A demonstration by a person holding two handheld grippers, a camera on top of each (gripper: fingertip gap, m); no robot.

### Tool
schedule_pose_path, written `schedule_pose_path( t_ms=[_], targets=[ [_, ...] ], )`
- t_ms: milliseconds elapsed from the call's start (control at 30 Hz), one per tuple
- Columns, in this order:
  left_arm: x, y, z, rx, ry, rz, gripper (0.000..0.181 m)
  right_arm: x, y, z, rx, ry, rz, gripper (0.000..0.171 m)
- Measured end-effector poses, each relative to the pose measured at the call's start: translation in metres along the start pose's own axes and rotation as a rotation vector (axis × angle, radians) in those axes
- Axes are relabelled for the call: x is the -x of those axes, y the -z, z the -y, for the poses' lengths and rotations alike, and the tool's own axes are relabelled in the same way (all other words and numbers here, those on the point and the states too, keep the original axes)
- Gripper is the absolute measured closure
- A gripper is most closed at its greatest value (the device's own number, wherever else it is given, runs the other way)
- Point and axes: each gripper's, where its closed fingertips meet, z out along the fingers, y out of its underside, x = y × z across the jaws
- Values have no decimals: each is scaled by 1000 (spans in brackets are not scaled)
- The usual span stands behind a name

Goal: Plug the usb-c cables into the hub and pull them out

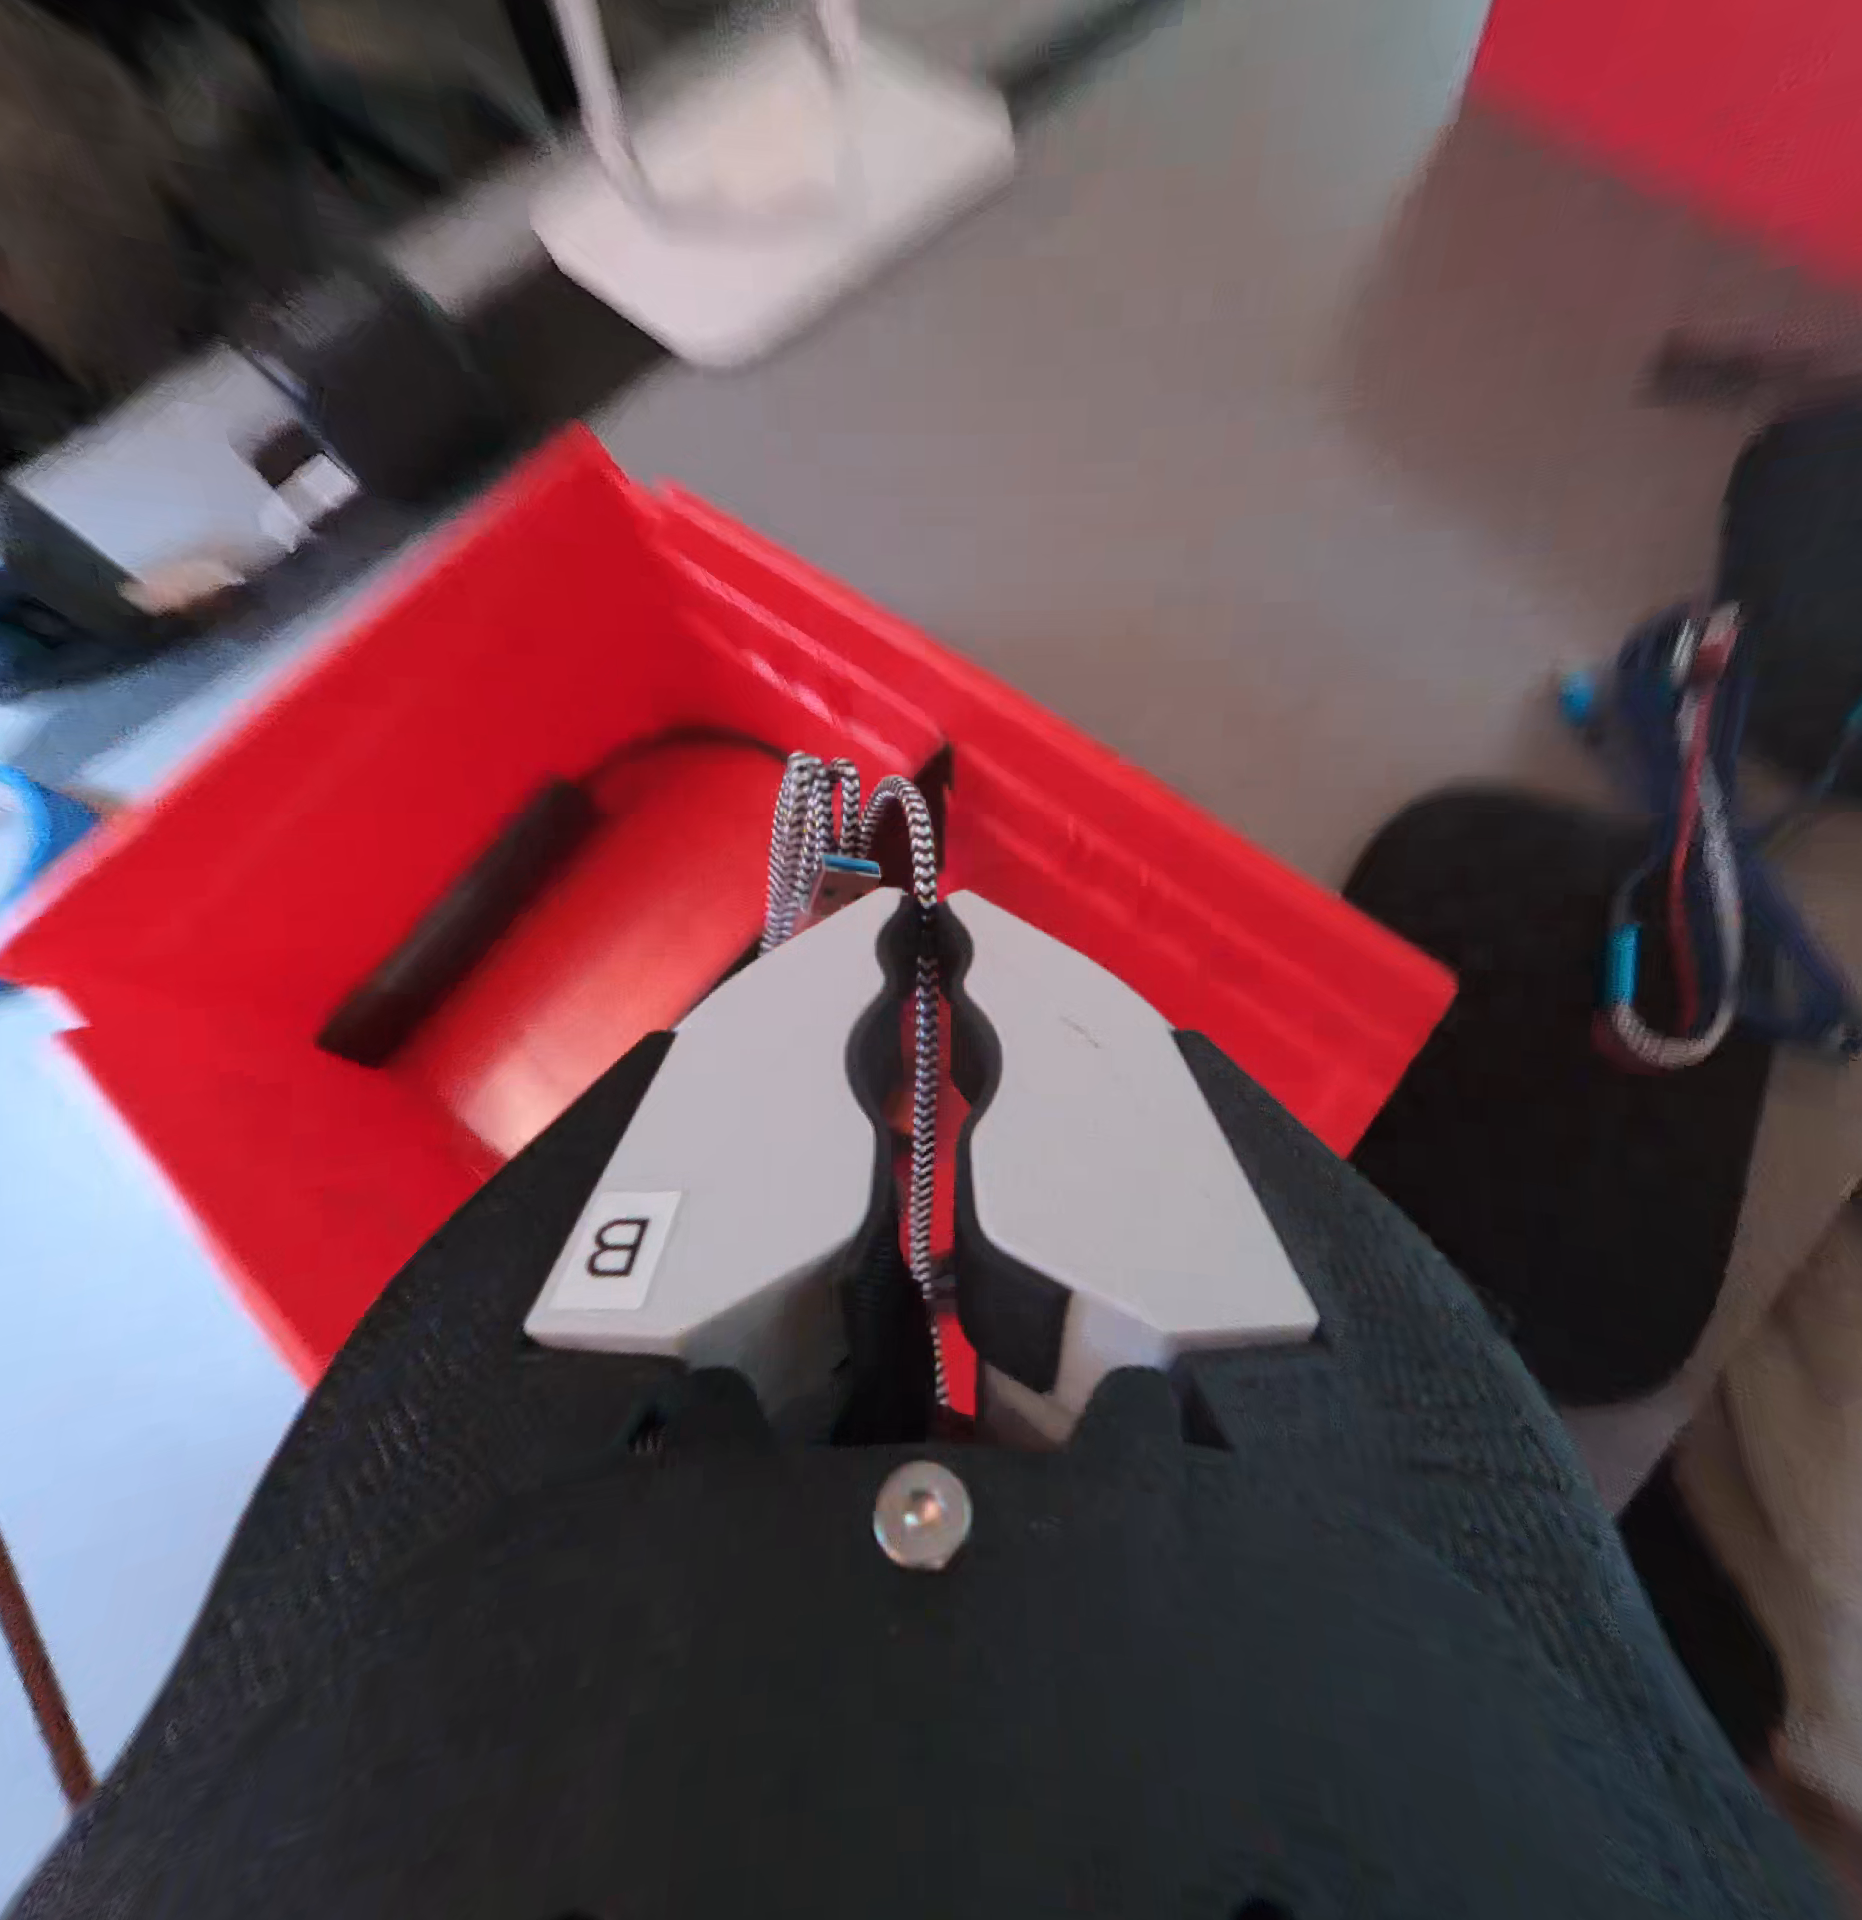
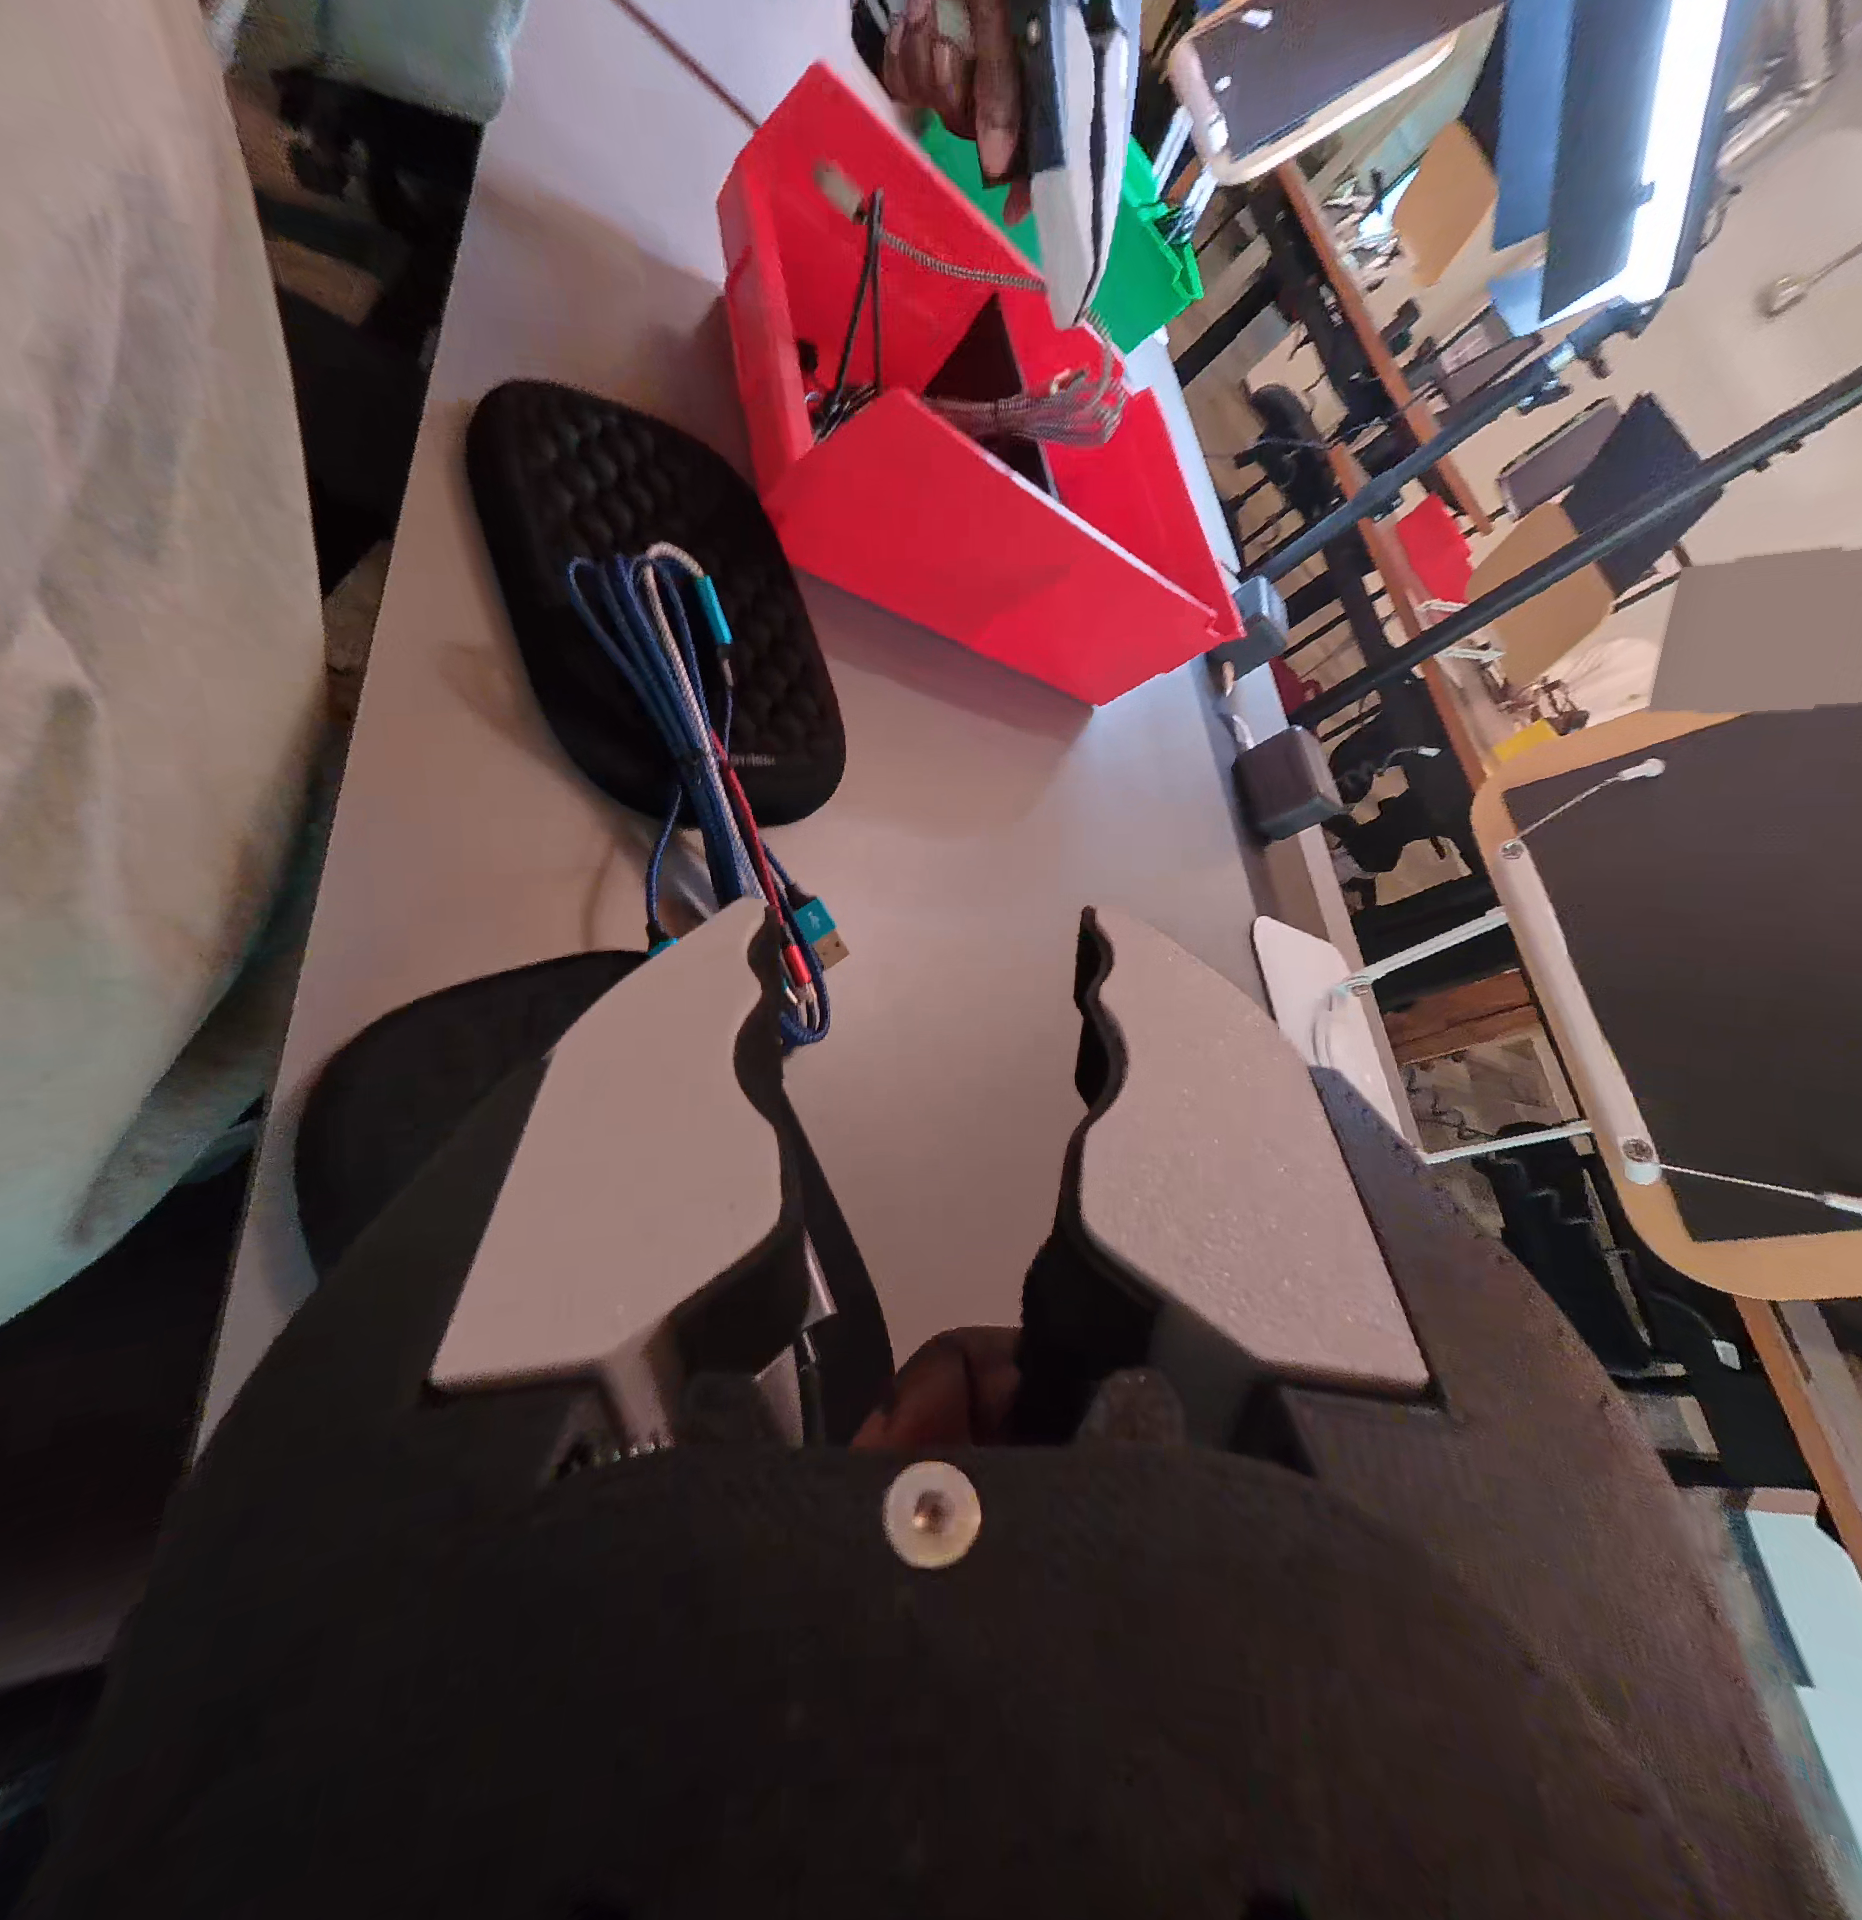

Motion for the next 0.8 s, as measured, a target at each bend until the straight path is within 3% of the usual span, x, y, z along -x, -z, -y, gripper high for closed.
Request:
schedule_pose_path(
  t_ms=[200, 400, 467, 567, 600, 667, 800],
  targets=[
    [21, 67, 81, -607, 228, 28, 178, -15, 1, 12, -119, -190, -114, 121],
    [41, 93, 110, -974, 427, 71, 178, -27, -9, 17, -197, -319, -265, 125],
    [56, 107, 111, -1156, 600, 26, 178, -26, -14, 20, -213, -335, -289, 126],
    [85, 137, 91, -1536, 1033, -276, 179, -25, -15, 22, -237, -351, -308, 126],
    [91, 135, 82, -1576, 1096, -284, 179, -25, -15, 21, -244, -360, -309, 126],
    [96, 125, 68, -1593, 1096, -198, 179, -26, -14, 19, -249, -376, -316, 127],
    [87, 126, 65, -1687, 1107, -291, 179, -28, -12, 16, -247, -399, -316, 128]
  ],
)
